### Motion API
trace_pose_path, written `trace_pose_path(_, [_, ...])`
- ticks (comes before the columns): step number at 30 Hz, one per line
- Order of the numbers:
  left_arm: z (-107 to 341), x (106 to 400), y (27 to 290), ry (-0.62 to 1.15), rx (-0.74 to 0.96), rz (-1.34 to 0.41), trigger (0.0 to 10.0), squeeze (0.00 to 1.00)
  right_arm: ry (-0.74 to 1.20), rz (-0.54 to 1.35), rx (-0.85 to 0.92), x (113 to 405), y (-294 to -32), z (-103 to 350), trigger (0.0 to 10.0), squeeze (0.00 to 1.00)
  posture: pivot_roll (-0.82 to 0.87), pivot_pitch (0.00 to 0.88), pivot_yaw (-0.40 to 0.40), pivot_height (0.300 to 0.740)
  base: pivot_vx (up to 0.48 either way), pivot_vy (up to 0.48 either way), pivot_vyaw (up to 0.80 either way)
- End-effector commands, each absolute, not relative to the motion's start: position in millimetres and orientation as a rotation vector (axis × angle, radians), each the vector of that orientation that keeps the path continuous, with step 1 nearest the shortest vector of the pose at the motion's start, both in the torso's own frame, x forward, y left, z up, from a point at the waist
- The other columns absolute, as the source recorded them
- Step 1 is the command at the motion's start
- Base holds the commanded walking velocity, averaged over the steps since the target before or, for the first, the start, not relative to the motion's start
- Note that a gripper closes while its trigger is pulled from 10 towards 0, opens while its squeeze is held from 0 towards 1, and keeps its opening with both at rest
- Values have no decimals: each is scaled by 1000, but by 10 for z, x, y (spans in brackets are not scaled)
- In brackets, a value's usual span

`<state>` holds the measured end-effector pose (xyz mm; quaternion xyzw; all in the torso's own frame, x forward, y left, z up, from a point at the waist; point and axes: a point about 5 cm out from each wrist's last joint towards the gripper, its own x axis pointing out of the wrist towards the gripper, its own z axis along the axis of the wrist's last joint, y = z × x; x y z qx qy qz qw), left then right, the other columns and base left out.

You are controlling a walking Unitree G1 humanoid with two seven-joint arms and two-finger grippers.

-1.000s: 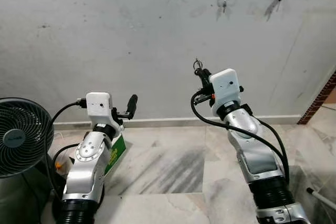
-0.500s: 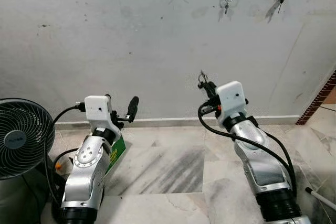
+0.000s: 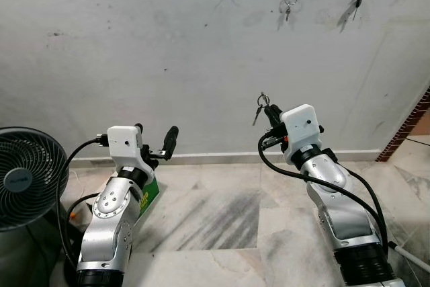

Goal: Hang keys on a hook

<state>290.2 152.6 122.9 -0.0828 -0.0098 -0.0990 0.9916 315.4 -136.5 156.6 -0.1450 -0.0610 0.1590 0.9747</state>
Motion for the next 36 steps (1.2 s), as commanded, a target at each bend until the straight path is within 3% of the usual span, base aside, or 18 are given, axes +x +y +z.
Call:
trace_pose_path(1, [1266,2904,1541,-35,-168,-199,10000,0,-137,322,-299,3170,-1366,1602,10000,0,9,0,46,740,322,251,0])
trace_pose_path(23, [1250,2910,1521,-31,-174,-202,10000,0,-134,335,-354,3157,-1407,1559,10000,0,7,0,41,740,350,271,0])
trace_pose_path(36, [1250,2906,1486,-33,-190,-210,10000,0,-134,325,-356,3162,-1426,1553,10000,0,6,0,43,740,86,-87,0])
